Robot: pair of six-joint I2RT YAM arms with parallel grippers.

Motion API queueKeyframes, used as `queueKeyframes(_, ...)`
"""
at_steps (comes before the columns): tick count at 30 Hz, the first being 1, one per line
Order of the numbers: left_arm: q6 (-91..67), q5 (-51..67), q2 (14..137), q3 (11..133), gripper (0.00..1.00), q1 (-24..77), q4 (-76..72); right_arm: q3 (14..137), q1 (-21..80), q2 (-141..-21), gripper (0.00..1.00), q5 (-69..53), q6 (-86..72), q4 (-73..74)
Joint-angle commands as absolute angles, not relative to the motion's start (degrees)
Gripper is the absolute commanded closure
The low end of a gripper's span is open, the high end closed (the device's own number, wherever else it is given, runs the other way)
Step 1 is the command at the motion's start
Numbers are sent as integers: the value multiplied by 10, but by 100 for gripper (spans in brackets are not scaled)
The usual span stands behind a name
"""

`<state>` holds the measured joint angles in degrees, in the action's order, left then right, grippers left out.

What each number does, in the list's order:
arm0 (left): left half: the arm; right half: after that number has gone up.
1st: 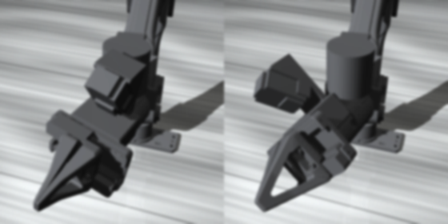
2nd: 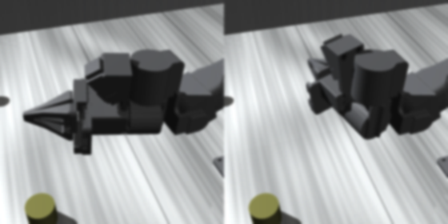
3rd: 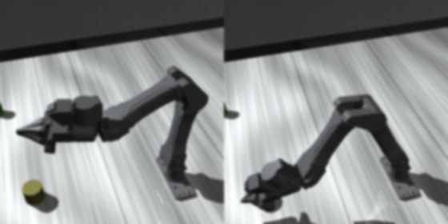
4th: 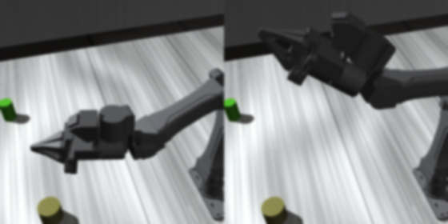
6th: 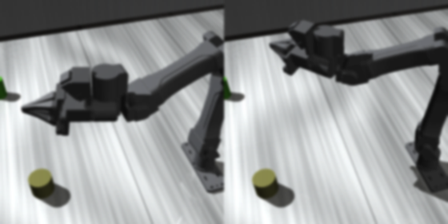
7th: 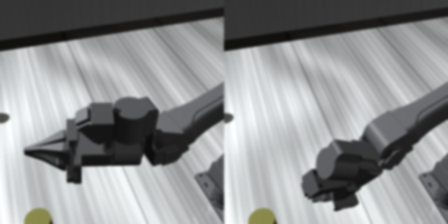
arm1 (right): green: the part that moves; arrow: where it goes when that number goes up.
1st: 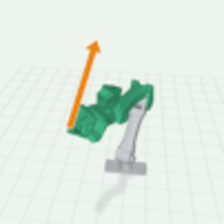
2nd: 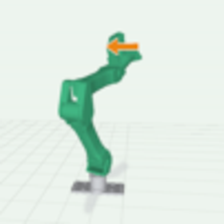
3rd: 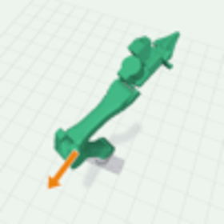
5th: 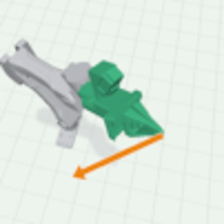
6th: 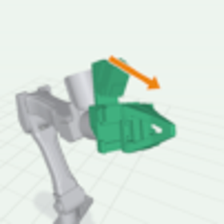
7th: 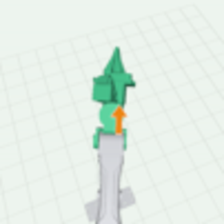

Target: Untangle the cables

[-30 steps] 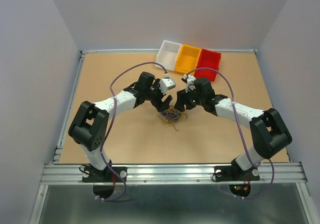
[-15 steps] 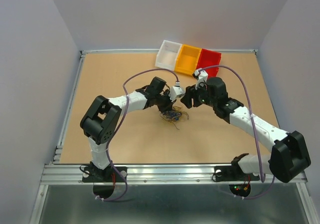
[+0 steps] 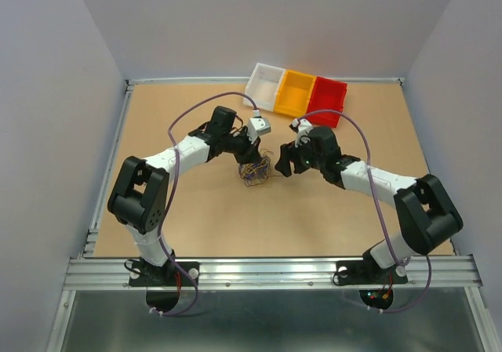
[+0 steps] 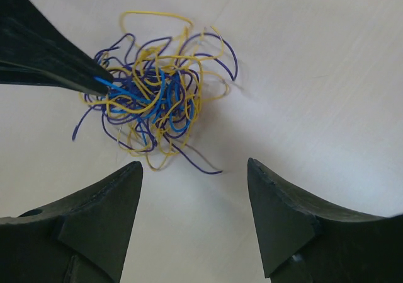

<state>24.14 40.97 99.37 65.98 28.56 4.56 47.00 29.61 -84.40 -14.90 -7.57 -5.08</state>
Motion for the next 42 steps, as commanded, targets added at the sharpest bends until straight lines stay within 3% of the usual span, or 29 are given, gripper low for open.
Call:
queueKeyframes(1,238,454,961,652,100,287,45,489,295,-892,28,-201,-76,-135)
queueKeyframes(7,240,457,957,650,100,285,46,526,295,-977,29,-237,-90,-190)
queueKeyframes(10,240,457,954,649,100,283,46,545,295,-999,35,-249,-93,-202)
queueKeyframes(13,239,459,952,649,100,280,46,561,295,-1026,58,-264,-97,-207)
queueKeyframes(14,239,457,952,649,100,279,46,562,295,-1027,73,-264,-98,-206)
queueKeyframes(17,233,446,948,643,100,271,35,545,295,-1003,99,-252,-102,-207)
queueKeyframes(19,224,424,940,635,84,263,15,527,295,-978,99,-249,-104,-217)
queueKeyframes(20,223,415,934,623,67,261,8,519,295,-955,99,-251,-105,-221)
queueKeyframes(23,221,383,918,605,43,262,-23,486,295,-921,99,-258,-105,-234)
queueKeyframes(26,217,357,922,605,33,263,-30,471,294,-897,94,-260,-105,-235)
queueKeyframes(32,222,297,957,617,27,280,-27,485,295,-919,88,-245,-104,-222)
queueKeyframes(42,225,275,1002,646,26,320,-38,490,295,-921,95,-258,-109,-219)
